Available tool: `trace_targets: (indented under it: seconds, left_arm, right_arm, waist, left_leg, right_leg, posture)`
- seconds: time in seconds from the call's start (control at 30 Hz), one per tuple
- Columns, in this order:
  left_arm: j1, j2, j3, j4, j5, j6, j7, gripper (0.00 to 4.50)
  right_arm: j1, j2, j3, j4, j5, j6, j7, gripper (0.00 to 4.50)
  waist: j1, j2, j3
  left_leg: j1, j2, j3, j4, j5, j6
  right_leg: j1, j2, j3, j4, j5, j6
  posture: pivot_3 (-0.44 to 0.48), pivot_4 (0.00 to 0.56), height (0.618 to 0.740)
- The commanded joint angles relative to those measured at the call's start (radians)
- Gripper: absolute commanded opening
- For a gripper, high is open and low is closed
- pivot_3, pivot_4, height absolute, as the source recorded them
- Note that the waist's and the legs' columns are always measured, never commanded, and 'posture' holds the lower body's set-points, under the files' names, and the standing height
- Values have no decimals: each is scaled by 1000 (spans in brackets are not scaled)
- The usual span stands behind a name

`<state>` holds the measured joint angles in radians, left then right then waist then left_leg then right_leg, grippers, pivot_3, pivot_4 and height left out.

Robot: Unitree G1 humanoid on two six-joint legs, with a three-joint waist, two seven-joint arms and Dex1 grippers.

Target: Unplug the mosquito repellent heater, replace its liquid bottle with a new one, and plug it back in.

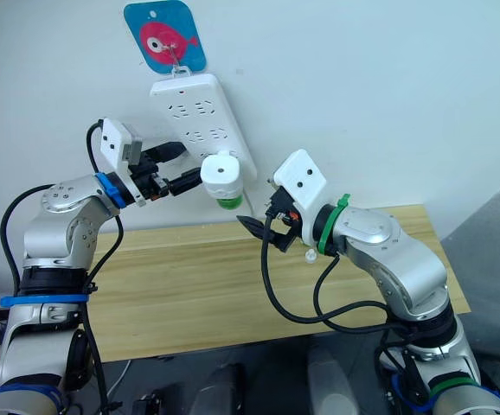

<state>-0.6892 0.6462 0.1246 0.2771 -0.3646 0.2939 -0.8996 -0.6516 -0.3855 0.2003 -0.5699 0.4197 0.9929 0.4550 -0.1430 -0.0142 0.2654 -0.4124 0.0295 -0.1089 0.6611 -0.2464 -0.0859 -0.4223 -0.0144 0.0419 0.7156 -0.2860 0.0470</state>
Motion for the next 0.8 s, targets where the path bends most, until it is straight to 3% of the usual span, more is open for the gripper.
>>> trace_targets:
  seconds: [0.03, 0.23, 0.3, 0.43, 0.67, 0.7, 0.8]
  left_arm:
    - [26, 64, 85, -33, 16, -17, 58, 4470]
    - [191, 157, 121, -196, -66, 70, -38, 4470]
    - [303, 206, 138, -329, -139, 141, -122, 4500]
    - [478, 243, 183, -579, -294, 281, -164, 4500]
    - [708, 177, 214, -880, -401, 329, -74, 4500]
    - [726, 168, 213, -901, -405, 322, -69, 4500]
    - [748, 139, 210, -939, -418, 306, -44, 4500]
  right_arm:
    - [-2, -5, -8, -47, 9, -18, 7, 4500]
    - [15, -1, 1, -63, 6, -59, 16, 4500]
    - [27, 5, -3, -67, 9, -82, 20, 4134]
    - [34, 13, 14, -58, 4, -120, 33, 2803]
    - [39, 46, 77, -17, -40, -166, 8, 223]
    - [38, 53, 83, -11, -47, -170, 3, 13]
    - [34, 71, 99, 12, -80, -180, -16, 13]
  waist:
    - [0, 0, 0]
    - [5, 0, 0]
    - [6, 0, 0]
    - [22, 0, 0]
    - [57, 0, 0]
    - [58, 0, 0]
    - [63, 0, 0]
  left_leg:
    - [0, 0, 0, 0, 0, 0]
    - [-2, 0, 0, -2, 0, 0]
    - [-4, 0, 0, -3, 0, 0]
    - [-4, -1, 1, -5, 0, 0]
    - [-2, -1, 1, -3, 0, 0]
    - [-2, -1, 1, -3, 0, 0]
    - [-2, -1, 1, -3, 0, 0]
  right_leg:
    - [0, 0, 0, 0, 0, 0]
    - [-1, 0, 0, -3, 0, 0]
    - [-2, -1, 0, -5, 0, 0]
    - [-2, -3, 0, -8, 0, 0]
    - [0, -3, 0, -7, 0, 0]
    - [0, -3, 0, -7, 0, 0]
    - [0, -3, 0, -6, 0, 0]
  posture:
    - [-130, 203, 725]
    - [-113, 204, 725]
    - [-92, 204, 725]
    - [-66, 206, 725]
    - [-51, 205, 725]
    - [-51, 205, 725]
    - [-50, 206, 725]
